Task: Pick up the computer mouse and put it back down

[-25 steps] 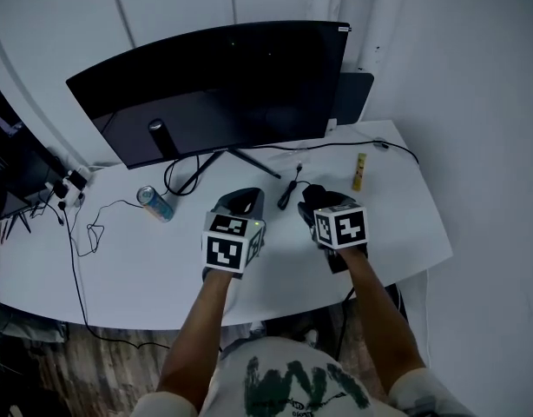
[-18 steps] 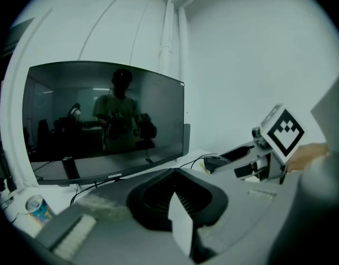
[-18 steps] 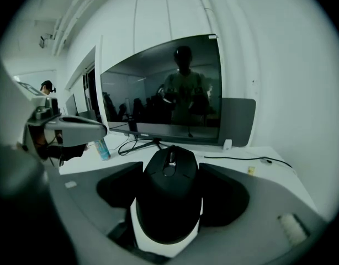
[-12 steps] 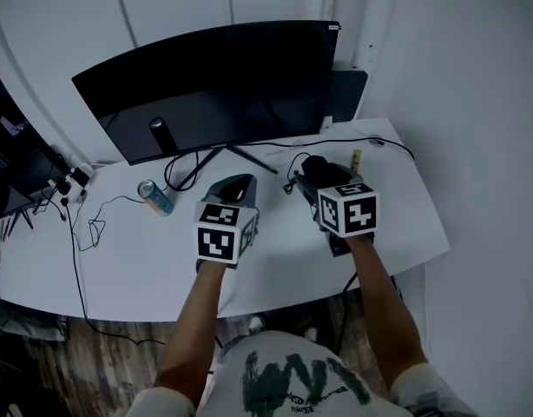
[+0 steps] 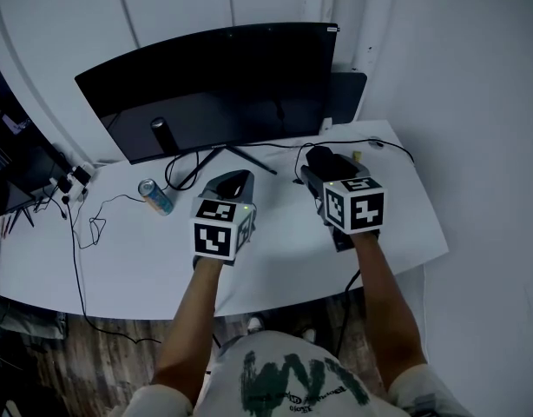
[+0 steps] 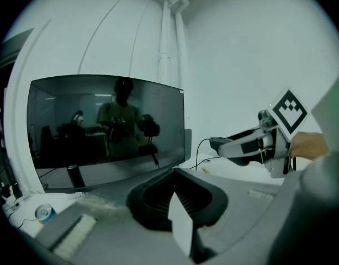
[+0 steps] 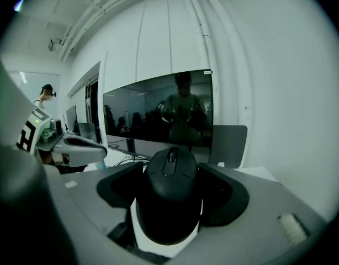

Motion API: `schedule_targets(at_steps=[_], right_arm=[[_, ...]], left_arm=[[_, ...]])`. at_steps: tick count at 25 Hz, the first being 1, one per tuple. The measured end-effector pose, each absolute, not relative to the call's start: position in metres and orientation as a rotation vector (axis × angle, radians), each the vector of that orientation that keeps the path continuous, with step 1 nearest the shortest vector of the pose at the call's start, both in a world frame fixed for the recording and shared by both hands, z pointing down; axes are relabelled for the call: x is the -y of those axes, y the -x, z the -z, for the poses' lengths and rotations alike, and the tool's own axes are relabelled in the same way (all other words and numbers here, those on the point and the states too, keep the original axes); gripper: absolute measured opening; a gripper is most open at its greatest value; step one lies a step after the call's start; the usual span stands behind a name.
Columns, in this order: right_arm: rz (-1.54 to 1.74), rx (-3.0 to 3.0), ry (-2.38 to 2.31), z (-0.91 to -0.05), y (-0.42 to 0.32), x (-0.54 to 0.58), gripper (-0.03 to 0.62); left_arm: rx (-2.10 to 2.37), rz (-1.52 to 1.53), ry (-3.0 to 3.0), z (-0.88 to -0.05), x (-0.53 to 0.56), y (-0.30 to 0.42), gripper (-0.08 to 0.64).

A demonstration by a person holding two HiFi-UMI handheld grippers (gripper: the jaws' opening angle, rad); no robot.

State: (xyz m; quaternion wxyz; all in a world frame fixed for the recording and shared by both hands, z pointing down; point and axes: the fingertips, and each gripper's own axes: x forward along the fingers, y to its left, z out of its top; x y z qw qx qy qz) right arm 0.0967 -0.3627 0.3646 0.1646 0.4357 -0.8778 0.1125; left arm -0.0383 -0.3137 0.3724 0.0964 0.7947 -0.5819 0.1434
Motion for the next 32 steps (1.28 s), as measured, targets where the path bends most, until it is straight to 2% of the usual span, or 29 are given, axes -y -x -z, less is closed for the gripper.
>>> schedule_targets(at_steps=[32], right_arm=[[-0.352,2.466,-1.245,-0.386,-0.092,0.358,0.316]], left_arm=[[1.720,-0.410,-2.325,-0.384,0.309,0.049,0.002]])
